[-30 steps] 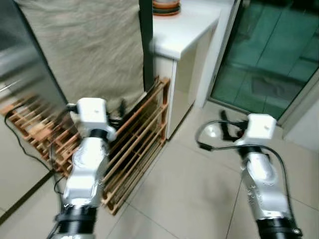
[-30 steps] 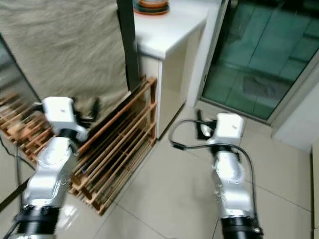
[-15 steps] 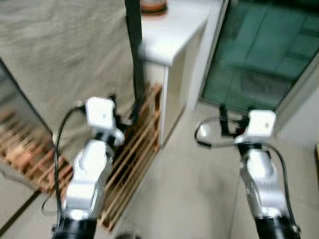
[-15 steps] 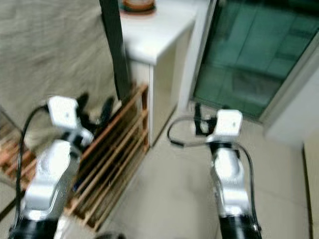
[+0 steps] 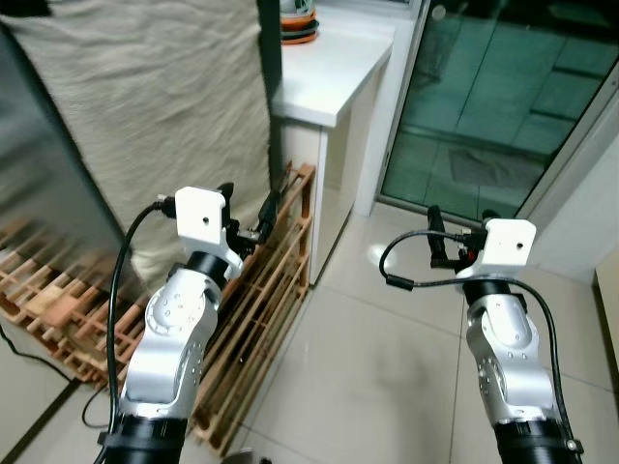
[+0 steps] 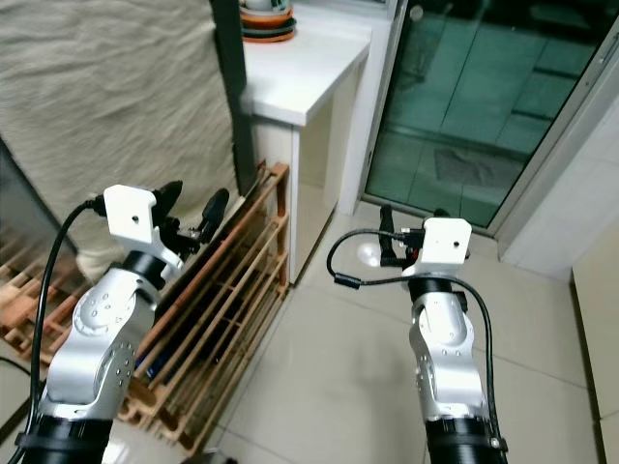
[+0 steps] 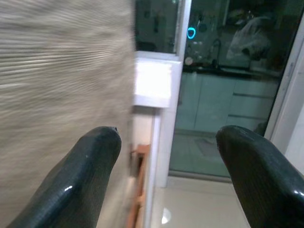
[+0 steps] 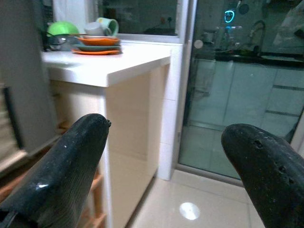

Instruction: Restocking fridge

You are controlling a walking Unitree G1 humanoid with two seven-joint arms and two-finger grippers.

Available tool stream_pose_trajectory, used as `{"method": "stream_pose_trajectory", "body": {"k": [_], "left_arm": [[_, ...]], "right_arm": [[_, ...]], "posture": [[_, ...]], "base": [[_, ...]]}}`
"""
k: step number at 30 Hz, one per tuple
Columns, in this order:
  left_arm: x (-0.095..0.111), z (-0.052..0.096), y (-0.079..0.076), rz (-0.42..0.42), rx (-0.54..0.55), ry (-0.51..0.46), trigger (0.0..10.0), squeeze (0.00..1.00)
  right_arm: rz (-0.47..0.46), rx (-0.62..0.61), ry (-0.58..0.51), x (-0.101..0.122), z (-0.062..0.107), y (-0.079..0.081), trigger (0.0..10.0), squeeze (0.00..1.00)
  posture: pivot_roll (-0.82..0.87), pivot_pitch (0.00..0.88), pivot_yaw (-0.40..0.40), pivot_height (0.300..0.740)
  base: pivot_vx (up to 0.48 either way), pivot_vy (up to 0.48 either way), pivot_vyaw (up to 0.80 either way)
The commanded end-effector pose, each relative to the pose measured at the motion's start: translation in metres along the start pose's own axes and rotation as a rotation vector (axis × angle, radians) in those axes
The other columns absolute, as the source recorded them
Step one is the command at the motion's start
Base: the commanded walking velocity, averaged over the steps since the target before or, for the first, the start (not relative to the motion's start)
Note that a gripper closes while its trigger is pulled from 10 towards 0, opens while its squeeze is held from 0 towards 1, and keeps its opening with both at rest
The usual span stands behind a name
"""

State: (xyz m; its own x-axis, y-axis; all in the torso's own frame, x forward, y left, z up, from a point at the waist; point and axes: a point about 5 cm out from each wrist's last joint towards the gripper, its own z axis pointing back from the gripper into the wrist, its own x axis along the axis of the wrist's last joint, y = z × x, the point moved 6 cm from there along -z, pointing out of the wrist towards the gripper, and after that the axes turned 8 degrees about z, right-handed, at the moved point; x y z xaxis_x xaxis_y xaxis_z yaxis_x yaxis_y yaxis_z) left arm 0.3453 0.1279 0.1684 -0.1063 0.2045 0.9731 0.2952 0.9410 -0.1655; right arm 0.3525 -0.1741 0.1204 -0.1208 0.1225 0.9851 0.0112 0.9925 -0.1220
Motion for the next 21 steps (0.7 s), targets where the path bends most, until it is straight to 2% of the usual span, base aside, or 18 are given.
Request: {"method": "stream_pose_trajectory", "body": {"k": [1,5,15,21], "left_arm": [[-0.0046,0.0025,-0.0117,0.006,-0.049,0.014,10.0,0.00],[-0.0052,0.0032,-0.0138,0.002,-0.055,0.014,10.0,0.00],[-0.0063,0.0020,-0.0156,0.017,-0.059,0.016,10.0,0.00],[-0.0067,0.0010,-0.0169,0.000,-0.051,0.016,10.0,0.00]], "right_arm": [[0.019,-0.017,0.000,-0.0015,-0.0005,-0.0090,10.0,0.00],[0.019,-0.017,0.003,-0.0026,-0.0003,-0.0093,10.0,0.00],[0.026,-0.002,0.016,-0.0071,-0.0003,-0.0074,10.0,0.00],[0.028,0.000,0.012,-0.0069,-0.0004,-0.0074,10.0,0.00]], "posture": [[-0.05,0.000,0.004,0.740],[-0.04,0.000,0.002,0.740],[-0.04,0.000,-0.008,0.740],[-0.05,0.000,-0.009,0.740]], "base": [[-0.285,0.390,0.00],[-0.336,0.339,0.00],[-0.044,0.000,0.00],[-0.293,0.000,0.00]]}}
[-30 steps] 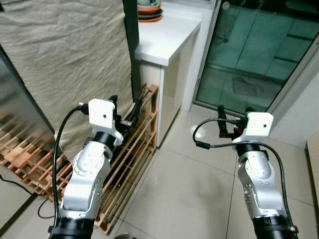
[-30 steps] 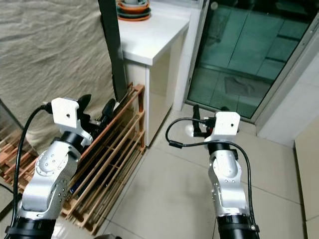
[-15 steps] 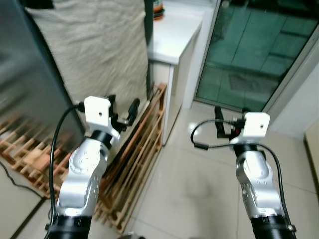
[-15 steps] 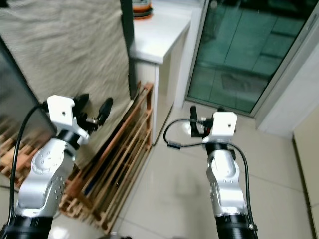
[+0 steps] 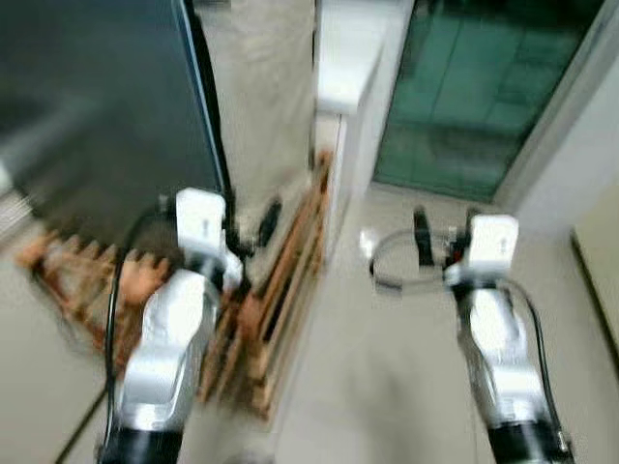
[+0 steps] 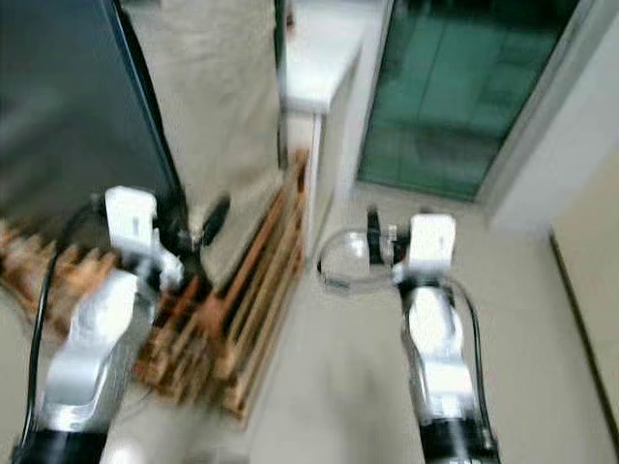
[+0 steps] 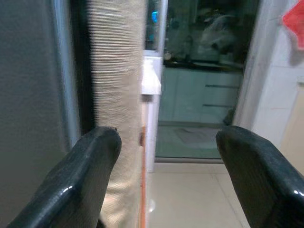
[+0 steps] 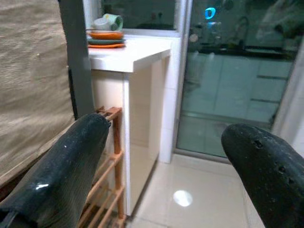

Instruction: Restocking fridge

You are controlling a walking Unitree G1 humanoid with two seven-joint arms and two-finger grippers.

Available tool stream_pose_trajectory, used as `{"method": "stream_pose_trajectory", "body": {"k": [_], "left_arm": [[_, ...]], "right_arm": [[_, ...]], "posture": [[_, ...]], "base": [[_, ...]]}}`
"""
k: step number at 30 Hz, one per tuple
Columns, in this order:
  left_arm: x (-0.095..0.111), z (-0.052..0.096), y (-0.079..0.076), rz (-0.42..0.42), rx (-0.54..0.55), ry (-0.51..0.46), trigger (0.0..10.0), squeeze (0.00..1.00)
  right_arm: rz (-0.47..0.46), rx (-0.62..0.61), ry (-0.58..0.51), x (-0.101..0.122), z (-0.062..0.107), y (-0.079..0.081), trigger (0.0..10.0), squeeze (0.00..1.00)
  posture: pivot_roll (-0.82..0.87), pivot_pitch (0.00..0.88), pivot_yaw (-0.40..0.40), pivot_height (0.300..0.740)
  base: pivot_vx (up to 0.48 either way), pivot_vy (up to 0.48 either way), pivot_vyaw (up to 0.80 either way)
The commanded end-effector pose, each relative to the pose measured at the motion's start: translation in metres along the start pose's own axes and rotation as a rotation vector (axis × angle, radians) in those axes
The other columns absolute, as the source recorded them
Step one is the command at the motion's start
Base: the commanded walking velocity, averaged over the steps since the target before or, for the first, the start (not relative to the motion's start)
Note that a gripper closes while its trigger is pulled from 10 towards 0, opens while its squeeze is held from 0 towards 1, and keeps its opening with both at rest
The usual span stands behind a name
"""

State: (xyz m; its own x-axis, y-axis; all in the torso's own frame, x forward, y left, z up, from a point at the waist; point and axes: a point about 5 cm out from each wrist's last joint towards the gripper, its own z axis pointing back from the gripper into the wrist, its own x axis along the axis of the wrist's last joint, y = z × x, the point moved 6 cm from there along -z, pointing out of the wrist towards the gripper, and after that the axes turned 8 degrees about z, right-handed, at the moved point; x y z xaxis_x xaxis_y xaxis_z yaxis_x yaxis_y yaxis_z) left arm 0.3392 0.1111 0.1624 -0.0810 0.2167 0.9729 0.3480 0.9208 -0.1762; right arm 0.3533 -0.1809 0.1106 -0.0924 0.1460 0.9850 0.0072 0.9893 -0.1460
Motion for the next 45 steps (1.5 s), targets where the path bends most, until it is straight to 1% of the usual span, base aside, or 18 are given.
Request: {"method": "stream_pose_trajectory", "body": {"k": [1,6,10,14,15,17,18,19,21,22,23,25,27,29,30,34,42,45], "left_arm": [[0.002,-0.001,0.000,-0.020,0.003,-0.003,10.0,0.00],[0.005,-0.004,0.001,-0.029,0.015,-0.017,10.0,0.00],[0.010,-0.008,0.005,-0.020,0.052,-0.034,10.0,0.00],[0.013,-0.017,0.004,-0.009,0.088,-0.051,10.0,0.00],[0.050,0.002,0.014,-0.055,0.109,-0.163,10.0,0.00],[0.050,0.002,0.014,-0.055,0.109,-0.163,10.0,0.00],[0.056,0.018,0.020,-0.091,0.132,-0.178,10.0,0.00],[0.056,0.018,0.020,-0.091,0.132,-0.178,10.0,0.00],[0.064,0.046,0.030,-0.160,0.190,-0.195,10.0,0.00],[0.064,0.046,0.030,-0.160,0.190,-0.195,10.0,0.00],[0.070,0.059,0.038,-0.195,0.254,-0.212,10.0,0.00],[0.070,0.059,0.038,-0.195,0.254,-0.212,10.0,0.00],[0.076,0.068,0.046,-0.180,0.356,-0.242,10.0,0.00],[0.076,0.063,0.041,-0.151,0.353,-0.257,10.0,0.00],[0.073,0.049,0.034,-0.089,0.331,-0.267,10.0,0.00],[0.070,0.035,0.029,-0.036,0.305,-0.266,10.0,0.00],[0.082,0.024,0.018,-0.010,0.241,-0.309,10.0,0.00],[0.089,0.020,0.015,-0.004,0.236,-0.331,10.0,0.00]], "right_arm": [[0.004,-0.007,-0.016,0.004,-0.001,-0.002,10.0,0.00],[0.007,-0.012,-0.030,0.009,-0.002,-0.004,10.0,0.00],[0.018,-0.033,-0.071,0.022,-0.006,-0.007,10.0,0.00],[0.016,-0.056,-0.099,0.033,-0.009,-0.011,10.0,0.00],[0.081,-0.159,-0.263,0.085,0.017,-0.028,10.0,0.00],[0.081,-0.159,-0.263,0.085,0.017,-0.028,10.0,0.00],[0.093,-0.169,-0.277,0.089,0.031,-0.031,10.0,0.00],[0.093,-0.169,-0.277,0.089,0.031,-0.031,10.0,0.00],[0.108,-0.173,-0.310,0.099,0.056,-0.035,10.0,0.00],[0.108,-0.173,-0.310,0.099,0.056,-0.035,10.0,0.00],[0.115,-0.151,-0.341,0.106,0.069,-0.032,10.0,0.00],[0.115,-0.151,-0.341,0.106,0.069,-0.032,10.0,0.00],[0.105,-0.150,-0.351,0.110,0.078,-0.032,10.0,0.00],[0.102,-0.145,-0.345,0.109,0.077,-0.031,10.0,0.00],[0.097,-0.149,-0.325,0.103,0.068,-0.031,10.0,0.00],[0.116,-0.180,-0.306,0.100,0.059,-0.037,10.0,0.00],[0.151,-0.208,-0.342,0.111,0.047,-0.045,10.0,0.00],[0.155,-0.200,-0.376,0.120,0.043,-0.041,10.0,0.00]], "posture": [[-0.05,0.000,-0.009,0.740],[-0.05,0.000,-0.009,0.740],[-0.05,0.000,-0.006,0.740],[-0.06,0.000,-0.006,0.740],[-0.06,0.000,-0.010,0.740],[-0.06,0.000,-0.010,0.740],[-0.05,0.000,-0.011,0.740],[-0.05,0.000,-0.011,0.740],[-0.04,0.000,-0.016,0.740],[-0.04,0.000,-0.016,0.740],[-0.04,0.000,-0.029,0.740],[-0.04,0.000,-0.029,0.740],[-0.04,0.000,-0.041,0.740],[-0.05,0.000,-0.039,0.740],[-0.07,0.000,-0.042,0.740],[-0.08,0.000,-0.037,0.740],[-0.08,0.000,-0.022,0.740],[-0.08,0.000,-0.019,0.740]], "base": [[0.000,0.000,0.00],[0.000,0.000,0.00],[0.000,0.000,0.00],[0.000,0.000,0.00],[0.000,0.000,0.00],[0.000,0.000,0.00],[0.000,0.000,0.00],[0.000,0.000,0.00],[0.000,0.000,0.00],[0.000,0.000,0.00],[0.000,0.000,0.00],[0.000,0.000,0.00],[0.000,0.000,0.00],[0.000,0.000,0.00],[0.000,0.000,0.00],[0.000,0.000,0.00],[0.274,0.000,0.00],[0.480,0.000,0.00]]}}
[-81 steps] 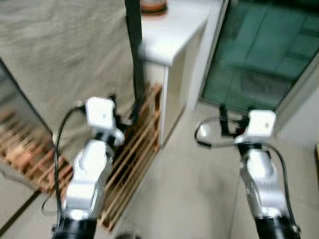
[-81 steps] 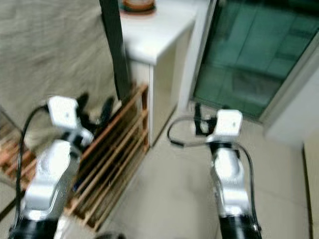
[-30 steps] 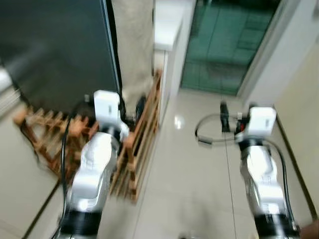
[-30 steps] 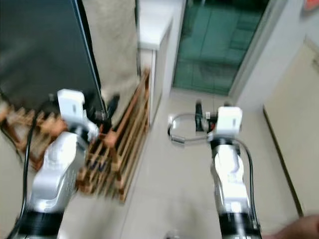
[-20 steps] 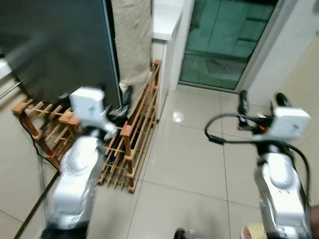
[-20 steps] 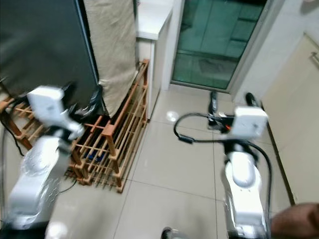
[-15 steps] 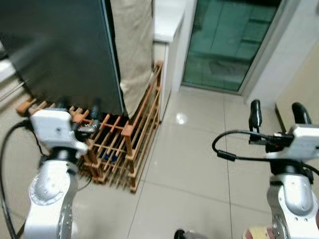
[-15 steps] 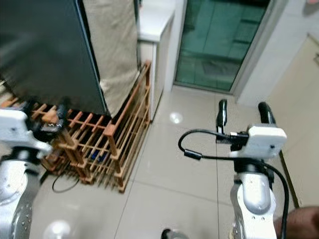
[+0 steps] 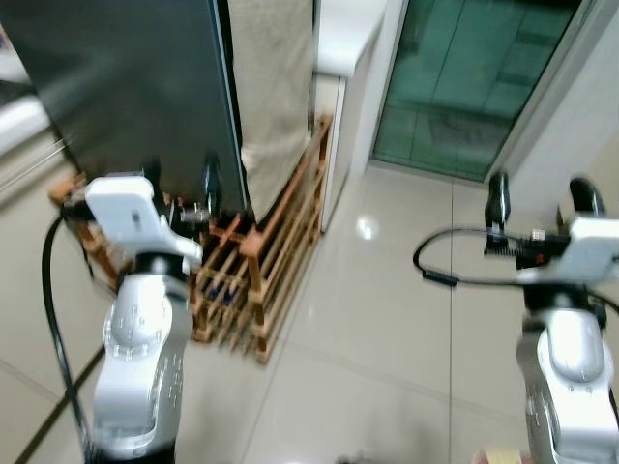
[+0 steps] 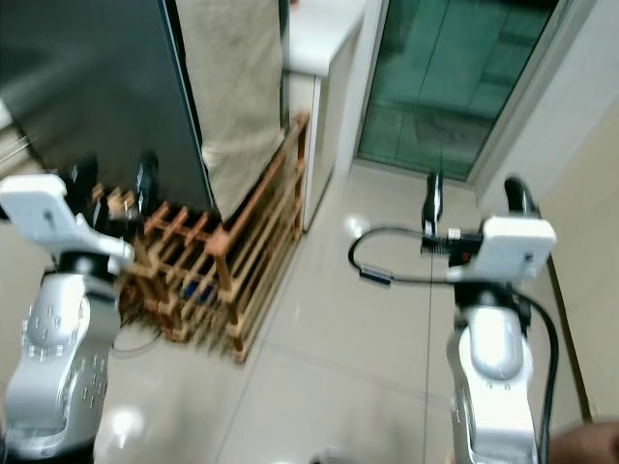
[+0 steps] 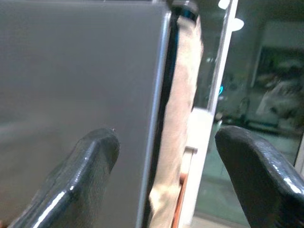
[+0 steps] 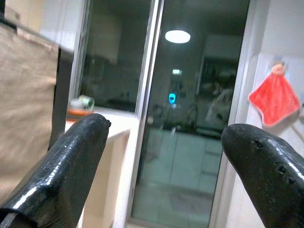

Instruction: Restocking fridge

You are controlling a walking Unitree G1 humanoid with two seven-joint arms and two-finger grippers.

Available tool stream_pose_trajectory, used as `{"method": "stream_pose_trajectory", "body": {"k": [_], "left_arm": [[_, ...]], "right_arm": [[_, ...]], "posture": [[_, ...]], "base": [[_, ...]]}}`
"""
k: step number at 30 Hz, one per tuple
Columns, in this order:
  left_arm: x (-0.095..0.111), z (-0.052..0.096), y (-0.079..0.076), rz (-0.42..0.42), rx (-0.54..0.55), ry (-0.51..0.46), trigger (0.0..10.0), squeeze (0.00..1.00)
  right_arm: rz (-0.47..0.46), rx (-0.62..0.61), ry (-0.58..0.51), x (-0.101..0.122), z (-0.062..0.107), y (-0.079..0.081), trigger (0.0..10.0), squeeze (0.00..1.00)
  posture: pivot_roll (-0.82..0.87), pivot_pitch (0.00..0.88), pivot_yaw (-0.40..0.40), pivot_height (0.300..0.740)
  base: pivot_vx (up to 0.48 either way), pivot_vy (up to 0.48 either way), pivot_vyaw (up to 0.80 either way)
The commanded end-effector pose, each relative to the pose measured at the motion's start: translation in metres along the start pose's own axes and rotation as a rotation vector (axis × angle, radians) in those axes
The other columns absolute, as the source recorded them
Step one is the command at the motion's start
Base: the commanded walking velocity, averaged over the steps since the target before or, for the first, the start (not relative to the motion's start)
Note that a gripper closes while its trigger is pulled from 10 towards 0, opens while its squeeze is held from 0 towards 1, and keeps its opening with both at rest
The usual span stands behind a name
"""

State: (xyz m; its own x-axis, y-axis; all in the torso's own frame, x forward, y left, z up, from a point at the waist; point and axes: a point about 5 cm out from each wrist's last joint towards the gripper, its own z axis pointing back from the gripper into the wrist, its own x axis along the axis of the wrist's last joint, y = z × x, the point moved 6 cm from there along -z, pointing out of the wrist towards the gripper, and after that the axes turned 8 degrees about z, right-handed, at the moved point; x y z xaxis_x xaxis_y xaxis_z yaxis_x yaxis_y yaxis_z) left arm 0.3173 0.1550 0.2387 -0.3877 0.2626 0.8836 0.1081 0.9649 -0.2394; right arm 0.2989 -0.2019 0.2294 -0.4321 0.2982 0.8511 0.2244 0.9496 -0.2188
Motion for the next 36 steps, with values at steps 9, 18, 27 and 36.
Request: {"method": "stream_pose_trajectory", "body": {"k": [9,18,27,36], "left_arm": [[0.004,-0.008,-0.009,0.005,-0.040,-0.019,10.0,0.00],[0.006,-0.010,-0.002,0.007,-0.003,-0.032,10.0,0.00],[0.005,-0.015,0.000,0.011,0.007,-0.028,10.0,0.00],[-0.030,-0.024,-0.032,0.029,-0.210,0.160,10.0,0.00]], "right_arm": [[0.007,0.029,-0.017,0.001,-0.007,0.010,10.0,0.00],[0.000,0.070,-0.015,-0.001,-0.010,0.018,10.0,0.00],[-0.006,0.104,-0.007,-0.006,-0.012,0.025,10.0,0.00],[-0.039,0.056,0.067,-0.024,-0.008,0.018,10.0,0.00]], "posture": [[-0.08,0.000,-0.020,0.740],[-0.07,0.000,-0.024,0.740],[-0.06,0.000,-0.029,0.740],[-0.06,0.000,-0.019,0.740]], "base": [[0.480,0.000,0.00],[0.267,0.000,0.00],[0.000,0.000,0.00],[0.000,0.000,0.00]]}}
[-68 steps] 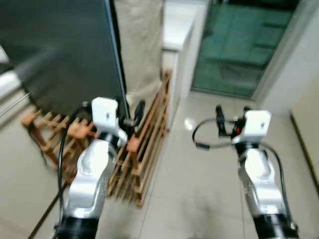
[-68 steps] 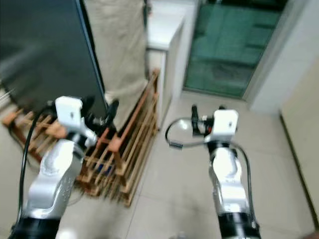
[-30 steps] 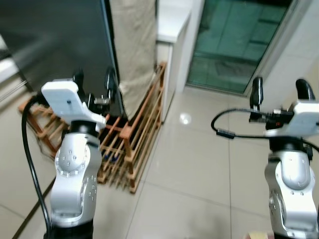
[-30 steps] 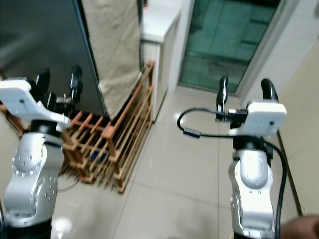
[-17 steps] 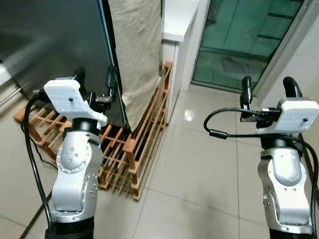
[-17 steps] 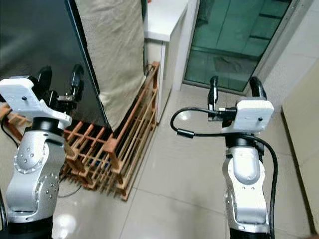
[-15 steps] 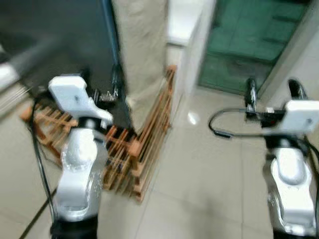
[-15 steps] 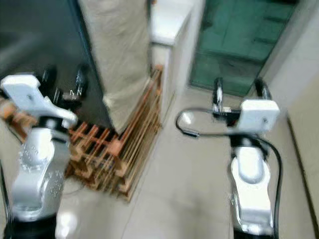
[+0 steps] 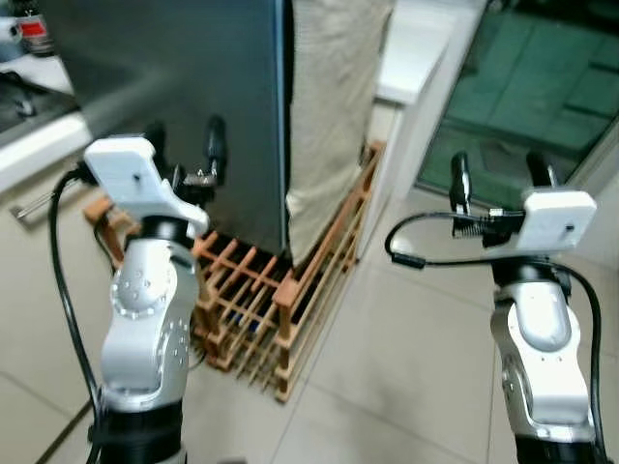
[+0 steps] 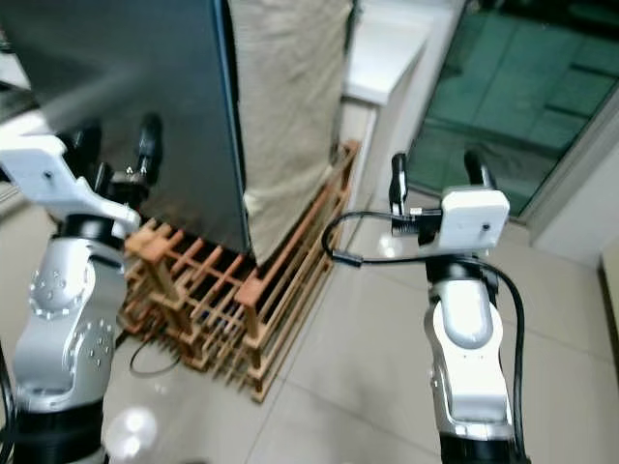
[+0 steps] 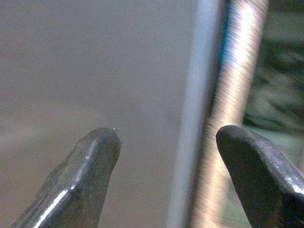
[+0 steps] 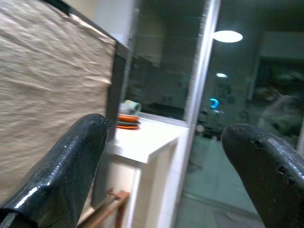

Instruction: Restocking fridge

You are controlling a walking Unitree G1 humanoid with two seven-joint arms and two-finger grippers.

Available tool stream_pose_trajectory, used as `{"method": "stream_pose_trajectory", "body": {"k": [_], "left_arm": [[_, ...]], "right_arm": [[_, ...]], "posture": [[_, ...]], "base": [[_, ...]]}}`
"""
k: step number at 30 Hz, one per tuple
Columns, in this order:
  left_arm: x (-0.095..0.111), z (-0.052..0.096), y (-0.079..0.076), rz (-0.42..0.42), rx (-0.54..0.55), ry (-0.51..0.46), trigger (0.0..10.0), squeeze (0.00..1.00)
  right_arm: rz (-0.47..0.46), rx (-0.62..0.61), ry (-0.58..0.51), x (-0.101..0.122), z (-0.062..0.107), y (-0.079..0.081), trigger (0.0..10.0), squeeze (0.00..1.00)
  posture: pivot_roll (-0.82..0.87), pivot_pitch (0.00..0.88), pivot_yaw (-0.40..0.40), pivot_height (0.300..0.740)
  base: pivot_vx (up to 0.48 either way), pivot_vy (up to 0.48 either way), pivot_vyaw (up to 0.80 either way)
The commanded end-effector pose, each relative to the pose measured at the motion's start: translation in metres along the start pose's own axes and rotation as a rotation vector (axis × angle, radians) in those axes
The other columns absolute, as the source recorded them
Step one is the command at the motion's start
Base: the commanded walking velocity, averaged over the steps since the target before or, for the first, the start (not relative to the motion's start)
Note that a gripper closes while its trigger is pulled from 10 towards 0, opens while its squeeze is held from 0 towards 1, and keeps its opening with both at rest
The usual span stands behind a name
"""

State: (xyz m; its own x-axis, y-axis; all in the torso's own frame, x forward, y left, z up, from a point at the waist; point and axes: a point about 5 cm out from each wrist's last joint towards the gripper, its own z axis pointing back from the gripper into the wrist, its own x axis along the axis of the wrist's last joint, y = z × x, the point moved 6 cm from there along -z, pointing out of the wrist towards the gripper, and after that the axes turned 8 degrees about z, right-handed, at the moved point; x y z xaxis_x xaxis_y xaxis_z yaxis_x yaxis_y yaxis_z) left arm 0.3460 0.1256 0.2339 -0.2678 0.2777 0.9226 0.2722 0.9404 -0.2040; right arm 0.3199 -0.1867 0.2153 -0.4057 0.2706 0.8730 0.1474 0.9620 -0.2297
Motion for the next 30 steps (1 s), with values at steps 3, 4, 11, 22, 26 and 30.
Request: {"method": "stream_pose_trajectory", "body": {"k": [3,4,11,22,26,30], "left_arm": [[-0.022,-0.014,-0.018,-0.013,-0.081,0.093,10.0,0.00],[-0.029,-0.018,-0.018,-0.021,-0.075,0.119,10.0,0.00],[-0.027,-0.027,-0.007,-0.054,0.038,0.109,10.0,0.00],[-0.042,-0.031,-0.012,0.052,0.084,0.135,10.0,0.00],[-0.044,-0.036,-0.010,0.065,0.089,0.138,10.0,0.00],[-0.048,-0.043,-0.011,0.051,0.074,0.147,10.0,0.00]], "right_arm": [[-0.040,-0.066,0.160,-0.036,0.007,-0.012,10.0,0.00],[-0.044,-0.071,0.199,-0.046,0.010,-0.013,10.0,0.00],[-0.030,-0.030,0.228,-0.049,0.024,-0.006,10.0,0.00],[-0.008,0.050,0.250,-0.046,0.034,-0.001,10.0,0.00],[-0.024,0.059,0.273,-0.051,0.036,0.000,10.0,0.00],[-0.048,0.097,0.305,-0.057,0.039,0.009,10.0,0.00]], "posture": [[-0.06,0.000,-0.010,0.740],[-0.07,0.000,0.003,0.740],[-0.10,0.000,0.034,0.740],[-0.16,0.010,0.011,0.740],[-0.17,0.010,0.005,0.740],[-0.17,0.015,0.008,0.740]], "base": [[0.000,0.000,0.00],[0.000,0.000,0.00],[0.000,0.000,0.00],[0.000,0.000,0.00],[0.000,0.000,0.00],[0.000,0.000,0.00]]}}
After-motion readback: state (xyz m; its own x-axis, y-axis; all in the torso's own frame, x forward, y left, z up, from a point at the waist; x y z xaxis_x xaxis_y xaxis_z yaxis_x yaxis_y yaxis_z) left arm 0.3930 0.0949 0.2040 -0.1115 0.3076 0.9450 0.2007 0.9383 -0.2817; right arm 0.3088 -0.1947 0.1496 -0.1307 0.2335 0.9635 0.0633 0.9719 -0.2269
